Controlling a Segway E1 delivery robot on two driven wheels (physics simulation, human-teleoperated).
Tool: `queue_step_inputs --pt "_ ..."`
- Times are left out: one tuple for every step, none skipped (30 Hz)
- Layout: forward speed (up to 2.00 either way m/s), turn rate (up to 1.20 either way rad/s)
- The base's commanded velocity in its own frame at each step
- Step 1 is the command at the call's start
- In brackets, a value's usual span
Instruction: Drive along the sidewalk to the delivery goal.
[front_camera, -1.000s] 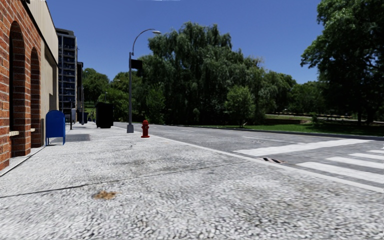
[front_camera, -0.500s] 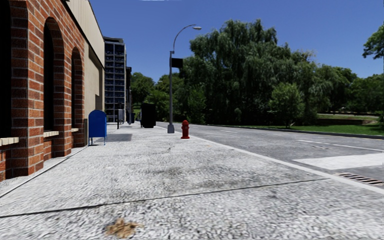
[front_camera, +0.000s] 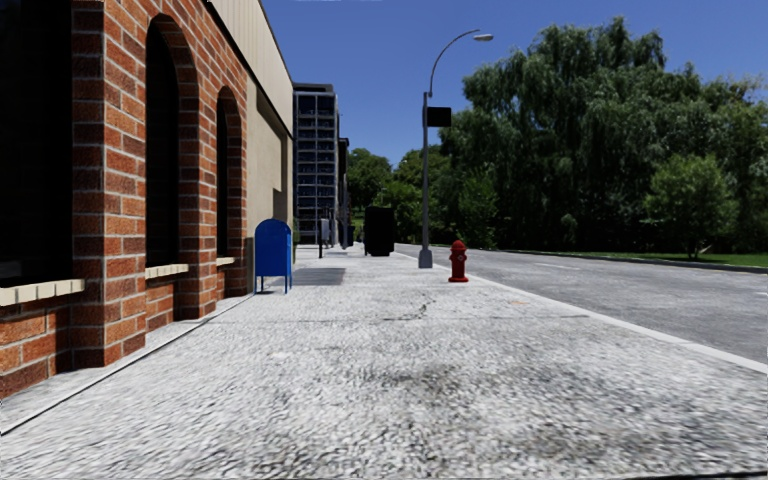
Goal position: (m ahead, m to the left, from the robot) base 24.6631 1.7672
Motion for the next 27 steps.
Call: queue_step_inputs --pt "1.54 0.36" --pt "1.54 0.36" --pt "1.57 0.00" --pt "1.61 0.00" --pt "1.61 0.00" --pt "1.62 0.00" --pt "1.63 0.00" --pt "1.63 0.00" --pt "1.63 0.00" --pt "1.64 0.00" --pt "1.64 0.00" --pt "1.64 0.00" --pt "1.64 0.00" --pt "1.64 0.00" --pt "1.64 0.00" --pt "1.64 0.00" --pt "1.67 0.00" --pt "1.72 0.00" --pt "1.76 0.00" --pt "1.76 0.00" --pt "1.77 0.00" --pt "1.78 0.00" --pt "1.78 0.00" --pt "1.78 0.00" --pt "1.79 0.00" --pt "1.79 0.00" --pt "1.79 0.00"
